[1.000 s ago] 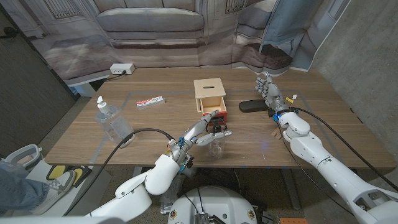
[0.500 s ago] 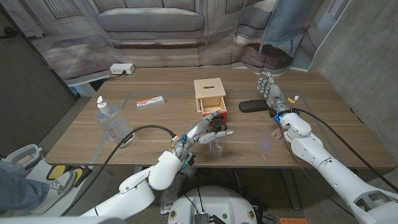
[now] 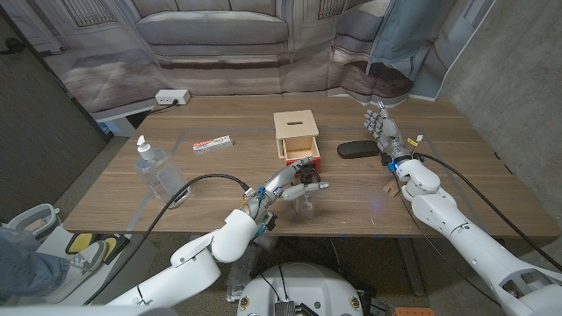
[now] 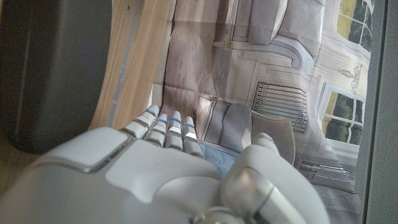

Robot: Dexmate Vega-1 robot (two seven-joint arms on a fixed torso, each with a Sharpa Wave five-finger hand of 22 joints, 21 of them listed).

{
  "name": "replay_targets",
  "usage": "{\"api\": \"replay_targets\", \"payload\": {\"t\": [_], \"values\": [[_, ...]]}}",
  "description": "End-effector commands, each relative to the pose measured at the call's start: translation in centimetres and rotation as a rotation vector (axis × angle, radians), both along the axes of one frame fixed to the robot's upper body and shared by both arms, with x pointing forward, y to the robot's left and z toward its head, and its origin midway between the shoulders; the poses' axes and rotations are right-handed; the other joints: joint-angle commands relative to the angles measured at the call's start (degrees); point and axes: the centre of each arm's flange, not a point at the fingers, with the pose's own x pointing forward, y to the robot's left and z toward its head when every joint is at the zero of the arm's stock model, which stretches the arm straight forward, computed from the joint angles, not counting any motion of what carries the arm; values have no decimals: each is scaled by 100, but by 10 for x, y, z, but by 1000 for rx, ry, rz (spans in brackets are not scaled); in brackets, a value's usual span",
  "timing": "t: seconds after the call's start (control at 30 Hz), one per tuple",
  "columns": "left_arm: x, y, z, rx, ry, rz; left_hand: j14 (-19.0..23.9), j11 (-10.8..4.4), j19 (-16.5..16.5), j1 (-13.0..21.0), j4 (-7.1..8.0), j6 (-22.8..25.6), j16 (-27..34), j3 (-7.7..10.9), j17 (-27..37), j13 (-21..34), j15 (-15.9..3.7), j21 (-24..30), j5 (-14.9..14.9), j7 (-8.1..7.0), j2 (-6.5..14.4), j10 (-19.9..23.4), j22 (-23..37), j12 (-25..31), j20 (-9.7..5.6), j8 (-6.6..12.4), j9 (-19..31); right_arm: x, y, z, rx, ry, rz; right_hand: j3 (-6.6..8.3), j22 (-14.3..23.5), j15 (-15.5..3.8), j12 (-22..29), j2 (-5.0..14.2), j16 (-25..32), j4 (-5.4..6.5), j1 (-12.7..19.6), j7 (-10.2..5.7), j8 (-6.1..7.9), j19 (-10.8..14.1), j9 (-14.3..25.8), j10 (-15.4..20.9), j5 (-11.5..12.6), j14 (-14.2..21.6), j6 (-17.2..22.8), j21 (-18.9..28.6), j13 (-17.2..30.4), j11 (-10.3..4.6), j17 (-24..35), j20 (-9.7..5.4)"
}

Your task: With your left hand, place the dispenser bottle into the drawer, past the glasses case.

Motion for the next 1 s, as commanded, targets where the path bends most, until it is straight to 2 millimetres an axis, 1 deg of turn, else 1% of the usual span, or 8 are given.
{"api": "replay_targets", "payload": {"t": [0.03, 0.1, 0.23, 0.43, 0.47, 0.67, 0.8, 1.0], "values": [[5, -2, 5, 10, 9, -1, 348, -114, 353, 404, -114, 322, 70, 156, 29, 33, -110, 112, -51, -63, 184, 320, 33, 106, -58, 113, 20, -1, -3, 0, 4, -2, -5, -29, 22, 11, -24, 26, 18, 0, 23, -41, 13, 34, 23, 46, -15, 47, 39, -16, 33, -4, 28, 5], [5, -2, 6, 4, 8, 6, 641, -170, 571, 648, -178, 594, 128, 252, 40, 38, -191, 173, -118, -116, 310, 579, 44, 160, -77, 178, 23, -1, -3, 0, 3, -3, -4, -31, 22, 16, -24, 26, 18, -1, 22, -43, 13, 33, 23, 46, -15, 50, 39, -17, 33, -3, 28, 8], [6, -2, 9, 11, 10, 0, 910, -238, 859, 853, -222, 762, 173, 327, 45, 43, -298, 267, -206, -145, 395, 794, 54, 192, -84, 201, 26, 0, -3, 0, 11, 0, -5, -35, 23, 11, -20, 26, 19, -1, 21, -45, 13, 33, 23, 56, -15, 53, 37, -16, 33, -4, 28, 9], [8, -2, 11, 17, 17, -6, 1196, -326, 1179, 1117, -262, 1018, 207, 431, 54, 48, -386, 374, -333, -226, 504, 1028, 66, 213, 7, 246, 31, 0, -3, -1, 10, 0, -7, -38, 23, 17, -21, 27, 18, -2, 19, -46, 13, 33, 23, 55, -15, 52, 38, -17, 33, 1, 29, 11], [8, -2, 11, 17, 19, -10, 1234, -364, 1344, 1200, -270, 1055, 196, 465, 57, 51, -407, 434, -383, -234, 535, 1098, 70, 216, 29, 242, 33, 0, -3, -1, 9, -1, -7, -38, 23, 18, -21, 27, 18, -2, 19, -50, 13, 33, 23, 55, -15, 51, 37, -17, 33, 4, 29, 12], [9, -1, 12, 15, 34, -27, 1547, -357, 1977, 1559, -304, 1197, 227, 631, 79, 63, -399, 665, -597, -186, 680, 1251, 74, 184, 171, 230, 46, 0, -3, -1, 12, 0, -7, -42, 23, 14, -21, 30, 18, -4, 19, -52, 13, 32, 23, 54, -15, 54, 37, -17, 33, -9, 29, 12], [10, -1, 14, 15, 44, -28, 1850, -424, 2462, 1875, -329, 1310, 278, 788, 104, 81, -470, 842, -805, -220, 788, 1426, 65, 186, 195, 230, 63, 0, -1, 1, 11, -4, -5, -44, 23, 17, -21, 32, 19, -5, 19, -53, 13, 33, 23, 54, -15, 58, 36, -17, 33, -4, 29, 12], [12, 0, 15, 8, 59, -27, 2250, -400, 2903, 2228, -342, 1566, 366, 985, 138, 121, -542, 1005, -938, -232, 907, 1633, 52, 208, 207, 292, 89, 1, 0, 2, 12, -4, -3, -46, 23, 15, -23, 35, 21, -7, 19, -51, 12, 31, 23, 51, -15, 64, 33, -17, 33, -6, 29, 14]]}}
